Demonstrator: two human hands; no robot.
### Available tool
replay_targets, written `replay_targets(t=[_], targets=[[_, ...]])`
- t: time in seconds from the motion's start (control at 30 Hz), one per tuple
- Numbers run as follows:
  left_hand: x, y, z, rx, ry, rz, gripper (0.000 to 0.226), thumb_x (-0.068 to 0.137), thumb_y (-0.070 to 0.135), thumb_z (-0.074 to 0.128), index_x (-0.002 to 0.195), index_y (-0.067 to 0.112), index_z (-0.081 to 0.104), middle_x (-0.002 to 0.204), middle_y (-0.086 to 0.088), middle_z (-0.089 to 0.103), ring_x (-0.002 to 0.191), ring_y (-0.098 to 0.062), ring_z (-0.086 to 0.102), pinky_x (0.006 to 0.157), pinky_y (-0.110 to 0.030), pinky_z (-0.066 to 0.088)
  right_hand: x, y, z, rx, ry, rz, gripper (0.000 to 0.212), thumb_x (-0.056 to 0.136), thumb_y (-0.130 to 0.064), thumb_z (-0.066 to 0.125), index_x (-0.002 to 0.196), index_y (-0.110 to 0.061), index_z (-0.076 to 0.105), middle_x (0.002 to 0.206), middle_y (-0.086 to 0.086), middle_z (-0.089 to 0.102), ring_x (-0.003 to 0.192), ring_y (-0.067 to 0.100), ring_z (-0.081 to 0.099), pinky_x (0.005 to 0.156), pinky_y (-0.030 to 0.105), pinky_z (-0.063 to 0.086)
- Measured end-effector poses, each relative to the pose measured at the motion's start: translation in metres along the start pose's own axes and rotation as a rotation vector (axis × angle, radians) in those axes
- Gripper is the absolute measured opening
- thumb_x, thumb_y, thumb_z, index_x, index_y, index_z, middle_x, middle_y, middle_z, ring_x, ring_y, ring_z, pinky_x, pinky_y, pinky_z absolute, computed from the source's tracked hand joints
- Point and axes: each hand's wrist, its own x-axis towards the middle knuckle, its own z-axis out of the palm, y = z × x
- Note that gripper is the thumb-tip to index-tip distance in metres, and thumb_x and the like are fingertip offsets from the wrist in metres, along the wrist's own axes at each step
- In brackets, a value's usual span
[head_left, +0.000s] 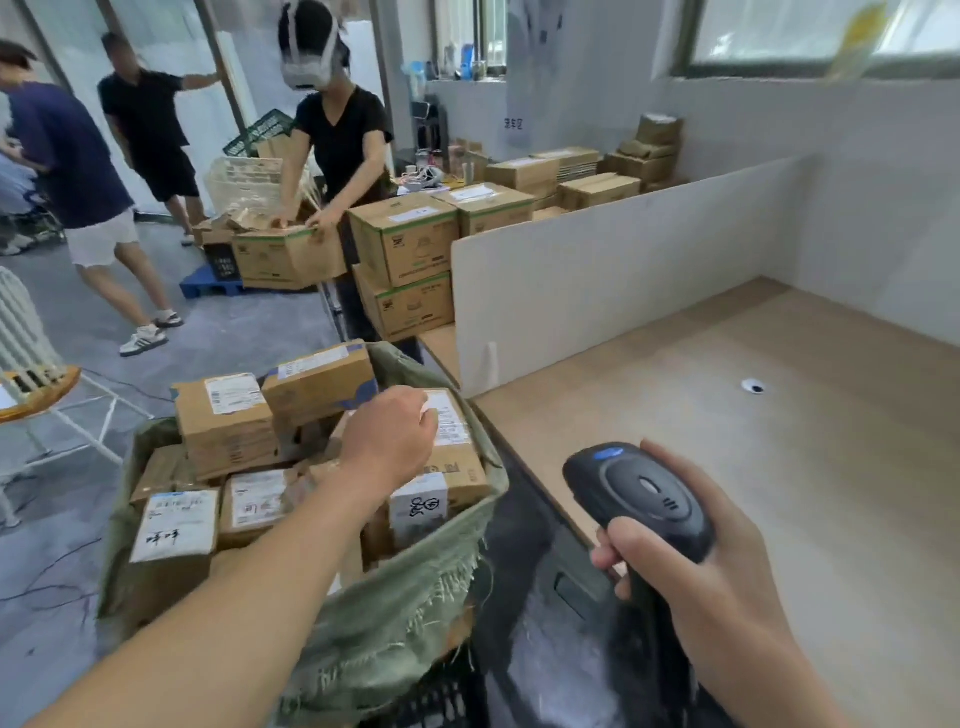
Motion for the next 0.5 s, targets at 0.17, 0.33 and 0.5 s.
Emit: replay_targets(t=[0.17, 0.33, 0.5], targets=[[-0.029, 0.141, 0.016, 0.015, -0.052, 0.21, 0.035, 0.103, 0.037, 0.042, 0.115, 0.012, 0.064, 0.122, -0.006, 0.063, 0.115, -0.03, 0.058, 0.085, -0.039, 0.045, -0.061, -0.017, -0.1, 0.008, 0.202, -0.035, 0.08, 0.045, -0.042, 0.082, 0.123, -0.038, 0.064, 0.094, 0.012, 0.077, 0.074, 0.03, 0.074, 0.054, 0.032, 0.055], [-0.082, 0.273, 0.033, 0.042, -0.092, 0.404, 0.046, 0.103, 0.049, 0.038, 0.129, 0.017, 0.059, 0.134, -0.003, 0.058, 0.117, -0.028, 0.058, 0.089, -0.04, 0.051, -0.141, -0.036, -0.198, -0.027, 0.369, -0.03, 0.082, 0.044, -0.045, 0.081, 0.124, -0.039, 0.062, 0.093, 0.014, 0.077, 0.068, 0.028, 0.073, 0.051, 0.032, 0.054], [-0.146, 0.402, 0.037, 0.032, -0.09, 0.562, 0.046, 0.104, 0.048, 0.036, 0.132, 0.018, 0.058, 0.138, -0.002, 0.056, 0.119, -0.028, 0.057, 0.089, -0.036, 0.047, -0.217, -0.051, -0.286, -0.063, 0.549, -0.032, 0.078, 0.053, -0.029, 0.084, 0.127, -0.035, 0.061, 0.09, 0.015, 0.077, 0.066, 0.029, 0.073, 0.05, 0.032, 0.055]])
